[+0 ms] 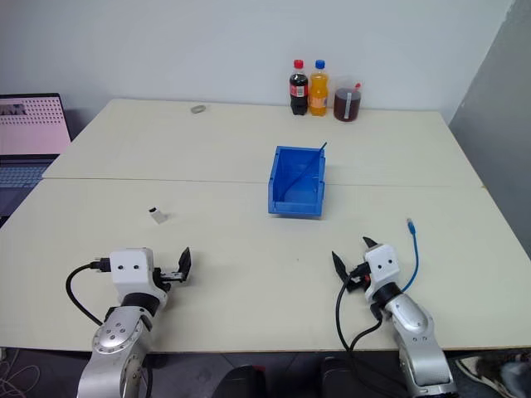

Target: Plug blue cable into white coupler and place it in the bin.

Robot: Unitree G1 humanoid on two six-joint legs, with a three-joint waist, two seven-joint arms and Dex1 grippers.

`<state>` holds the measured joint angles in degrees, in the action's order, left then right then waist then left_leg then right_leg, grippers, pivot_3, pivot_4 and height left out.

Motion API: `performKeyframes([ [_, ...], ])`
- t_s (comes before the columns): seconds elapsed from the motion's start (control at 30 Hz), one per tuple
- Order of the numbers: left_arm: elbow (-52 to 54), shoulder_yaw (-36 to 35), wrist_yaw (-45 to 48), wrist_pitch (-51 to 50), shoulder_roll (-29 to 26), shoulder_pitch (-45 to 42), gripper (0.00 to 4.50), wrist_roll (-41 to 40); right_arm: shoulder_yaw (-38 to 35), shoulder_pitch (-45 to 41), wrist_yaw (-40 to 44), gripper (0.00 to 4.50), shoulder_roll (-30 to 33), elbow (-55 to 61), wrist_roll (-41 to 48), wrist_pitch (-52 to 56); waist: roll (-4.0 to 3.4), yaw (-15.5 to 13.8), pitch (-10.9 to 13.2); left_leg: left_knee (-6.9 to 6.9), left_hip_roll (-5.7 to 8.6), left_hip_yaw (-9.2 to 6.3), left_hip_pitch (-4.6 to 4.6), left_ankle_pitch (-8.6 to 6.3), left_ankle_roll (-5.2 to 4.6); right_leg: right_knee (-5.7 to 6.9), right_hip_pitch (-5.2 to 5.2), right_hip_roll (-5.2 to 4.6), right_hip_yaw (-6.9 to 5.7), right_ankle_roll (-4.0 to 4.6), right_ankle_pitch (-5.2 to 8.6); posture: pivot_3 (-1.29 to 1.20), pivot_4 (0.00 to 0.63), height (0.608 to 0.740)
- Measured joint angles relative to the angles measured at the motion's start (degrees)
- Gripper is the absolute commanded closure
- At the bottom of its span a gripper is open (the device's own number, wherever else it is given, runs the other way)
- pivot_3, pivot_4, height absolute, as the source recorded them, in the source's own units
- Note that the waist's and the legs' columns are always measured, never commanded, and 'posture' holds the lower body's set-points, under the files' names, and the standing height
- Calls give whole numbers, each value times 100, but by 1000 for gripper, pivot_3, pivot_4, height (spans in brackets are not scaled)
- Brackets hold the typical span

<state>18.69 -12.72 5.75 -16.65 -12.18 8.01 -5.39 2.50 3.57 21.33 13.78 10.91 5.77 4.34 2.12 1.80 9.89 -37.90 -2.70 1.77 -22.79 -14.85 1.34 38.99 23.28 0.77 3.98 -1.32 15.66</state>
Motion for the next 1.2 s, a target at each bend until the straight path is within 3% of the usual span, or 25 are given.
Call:
performKeyframes([
  [0.6,-3,121,430,482,-42,396,0,-21,106,21,95,10,19,-14,-5,-147,0,2,0,0,-1,1,1,0,0,-1,0,-2,1,0,0,0,150,740],
  [0.73,149,243,1277,462,-428,480,0,-544,109,132,108,10,32,37,-18,-288,0,3,0,1,-2,-2,-1,0,0,-1,2,-2,-2,4,3,0,150,740],
  [0.87,325,759,2057,272,-1051,28,0,-618,-65,471,42,10,93,527,10,-285,-5,-38,3,-2,6,-5,-3,0,0,0,1,2,-7,3,2,0,150,740],
  [1.0,500,1186,2679,-451,-1276,-764,0,-1128,-689,672,-151,10,221,1069,220,-36,-4,-27,-1,-7,6,3,-4,0,-1,-2,0,2,-3,-4,-1,0,150,740],
  [1.2,555,1964,3967,-1050,-2085,-2078,0,-1419,-1794,309,-492,10,764,981,798,1541,-11,39,1,-2,8,9,5,0,0,3,0,16,1,-2,-2,0,150,740],
])
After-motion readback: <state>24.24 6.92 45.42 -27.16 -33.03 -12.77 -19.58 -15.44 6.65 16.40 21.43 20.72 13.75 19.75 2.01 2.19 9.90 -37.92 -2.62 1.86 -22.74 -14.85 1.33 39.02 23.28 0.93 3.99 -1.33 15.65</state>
